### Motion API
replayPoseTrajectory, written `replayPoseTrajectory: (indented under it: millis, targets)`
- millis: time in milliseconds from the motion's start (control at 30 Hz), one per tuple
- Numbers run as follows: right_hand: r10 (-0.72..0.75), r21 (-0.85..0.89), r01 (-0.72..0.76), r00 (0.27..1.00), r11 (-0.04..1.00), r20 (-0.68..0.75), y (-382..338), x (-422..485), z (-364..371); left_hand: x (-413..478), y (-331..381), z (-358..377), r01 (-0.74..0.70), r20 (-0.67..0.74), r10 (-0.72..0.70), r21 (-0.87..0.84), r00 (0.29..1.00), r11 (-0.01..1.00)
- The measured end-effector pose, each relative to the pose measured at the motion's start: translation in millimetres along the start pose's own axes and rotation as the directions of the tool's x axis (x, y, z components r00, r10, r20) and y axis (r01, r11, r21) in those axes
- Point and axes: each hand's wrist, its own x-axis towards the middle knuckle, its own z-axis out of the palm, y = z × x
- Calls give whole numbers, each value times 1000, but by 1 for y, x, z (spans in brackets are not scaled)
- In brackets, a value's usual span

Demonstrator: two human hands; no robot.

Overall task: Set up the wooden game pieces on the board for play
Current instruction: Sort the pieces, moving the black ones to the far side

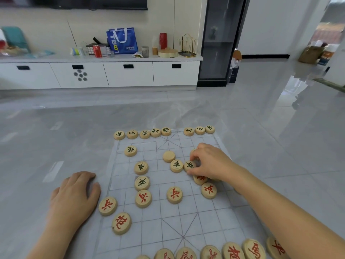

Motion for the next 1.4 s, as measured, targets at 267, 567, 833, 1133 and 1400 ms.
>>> replayPoseTrajectory:
  millis: [267, 567, 833, 1133, 1400]
  targets:
    - [69, 167, -50, 992, 985, -105, 20, 1, -20, 0, 0, 0, 1, 2, -1, 5, 1000, 1000]
    - [-46, -118, 46, 999, 992, 9, -1, 19, -2, -1, 1, -2, 1, 2, -1, 12, 1000, 1000]
    - [373, 321, -273, 876, 907, -307, 72, 10, -33, 1, 0, 0, 1, 14, -1, 22, 1000, 1000]
    - [430, 298, -393, 900, 870, -69, 90, 3, 4, 0, 1, -1, 1, 4, -1, 20, 1000, 1000]
    - [406, 181, -392, 913, 902, -49, 82, 4, -5, 0, 0, 1, -6, 2, 6, 10, 1000, 1000]
